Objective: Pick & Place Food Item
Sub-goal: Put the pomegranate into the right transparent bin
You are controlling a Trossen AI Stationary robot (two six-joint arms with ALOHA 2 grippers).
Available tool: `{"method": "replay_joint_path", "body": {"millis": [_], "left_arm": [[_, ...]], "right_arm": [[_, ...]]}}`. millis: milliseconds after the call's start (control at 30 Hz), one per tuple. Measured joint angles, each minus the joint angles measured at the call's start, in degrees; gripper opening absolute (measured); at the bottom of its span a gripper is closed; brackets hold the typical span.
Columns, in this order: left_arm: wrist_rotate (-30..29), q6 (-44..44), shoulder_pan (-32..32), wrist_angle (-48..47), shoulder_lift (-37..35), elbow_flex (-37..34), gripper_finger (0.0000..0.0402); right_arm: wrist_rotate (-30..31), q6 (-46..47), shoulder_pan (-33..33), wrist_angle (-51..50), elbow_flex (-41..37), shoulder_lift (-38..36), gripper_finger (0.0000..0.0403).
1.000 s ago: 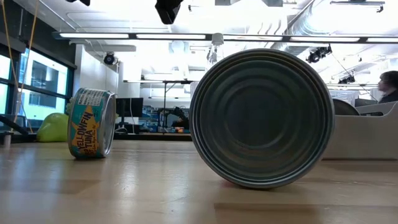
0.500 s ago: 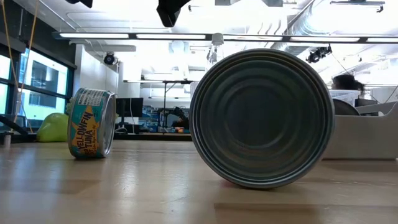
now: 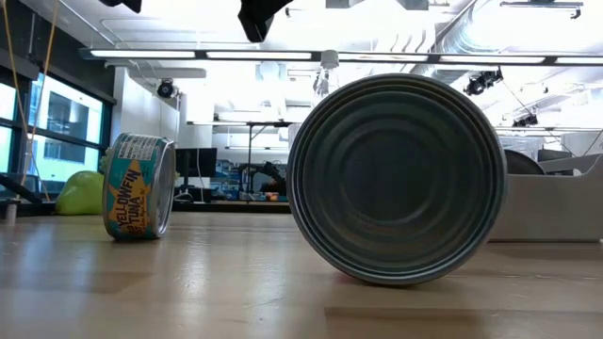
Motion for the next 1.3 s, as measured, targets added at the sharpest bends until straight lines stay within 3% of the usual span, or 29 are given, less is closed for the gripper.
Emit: {"method": "replay_joint_path", "body": {"millis": [267,600,800,1133,1300], "left_arm": [[0.00,0.00,0.00,-0.02,0.00,0.00,0.0369],[0.00,0.00,-0.17,0.04,-0.08,-0.07,0.0369],[-0.02,-0.03,-0.17,-0.17,0.01,-0.03,0.0369],[0.00,-0.02,-0.17,-0.60,-0.02,0.00,0.0369],[-0.04,-0.01,-0.16,-0.50,-0.02,0.00,0.0369]], "right_arm": [[-6.46,-11.56,-1.49,3.54,0.04,5.29,0.0352],[0.51,-32.59,-1.40,18.69,0.15,12.39,0.0352],[1.11,-32.74,-1.90,21.65,0.17,12.37,0.0352],[-8.42,-32.98,-2.67,21.58,0.32,12.37,0.0352],[-9.77,-32.11,-4.58,18.45,2.52,12.37,0.0352]]}}
